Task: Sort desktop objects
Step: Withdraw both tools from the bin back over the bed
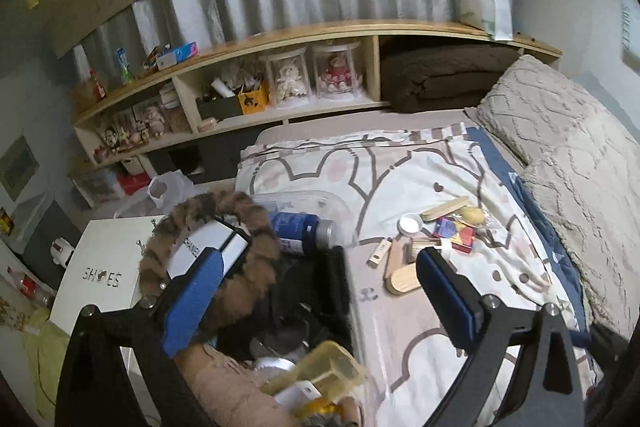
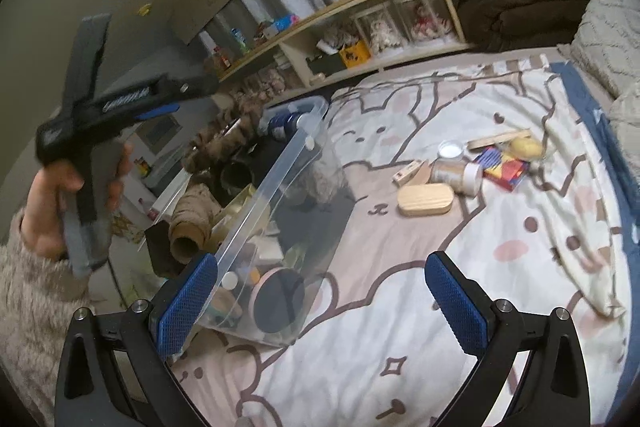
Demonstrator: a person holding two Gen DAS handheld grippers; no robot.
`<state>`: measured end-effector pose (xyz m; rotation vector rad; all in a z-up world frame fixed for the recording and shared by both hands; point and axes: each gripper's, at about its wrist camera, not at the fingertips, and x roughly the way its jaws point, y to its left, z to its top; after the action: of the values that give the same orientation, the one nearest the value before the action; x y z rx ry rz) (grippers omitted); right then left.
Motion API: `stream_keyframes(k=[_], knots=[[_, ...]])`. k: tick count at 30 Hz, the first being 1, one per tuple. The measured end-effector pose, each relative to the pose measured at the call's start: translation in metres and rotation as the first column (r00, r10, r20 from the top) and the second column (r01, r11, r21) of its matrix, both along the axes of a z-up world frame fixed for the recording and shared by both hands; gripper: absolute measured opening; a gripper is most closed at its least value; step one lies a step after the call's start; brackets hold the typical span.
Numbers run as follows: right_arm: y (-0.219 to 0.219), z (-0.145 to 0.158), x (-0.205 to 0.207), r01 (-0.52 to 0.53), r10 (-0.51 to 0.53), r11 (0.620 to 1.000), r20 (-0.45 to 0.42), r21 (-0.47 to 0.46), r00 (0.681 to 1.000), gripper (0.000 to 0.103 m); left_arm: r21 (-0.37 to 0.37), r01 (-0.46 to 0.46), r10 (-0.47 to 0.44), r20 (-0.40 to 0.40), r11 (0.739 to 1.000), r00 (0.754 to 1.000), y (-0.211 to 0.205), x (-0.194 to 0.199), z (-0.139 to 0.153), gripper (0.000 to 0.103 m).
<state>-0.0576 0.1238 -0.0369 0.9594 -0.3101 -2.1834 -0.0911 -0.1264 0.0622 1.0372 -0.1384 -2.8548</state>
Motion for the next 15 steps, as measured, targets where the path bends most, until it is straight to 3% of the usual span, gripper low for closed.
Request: stream_keyframes(k=[8, 15], knots=[[0.027, 0.011, -0.006, 0.056, -0.057, 0.998, -0.019, -0.031, 0.998, 0.103, 0.007, 0.028, -0.028, -0.080, 1.000, 0.996, 0.032, 0.031, 0.007, 0.103], [0.053, 0.021, -0.011, 0.124, -0.125, 0.992, -0.047, -0.027, 0.991, 0.103, 0.075, 0.072, -0.064, -0.106, 0.995, 0.992, 0.062, 0.047, 0.002, 0.103]])
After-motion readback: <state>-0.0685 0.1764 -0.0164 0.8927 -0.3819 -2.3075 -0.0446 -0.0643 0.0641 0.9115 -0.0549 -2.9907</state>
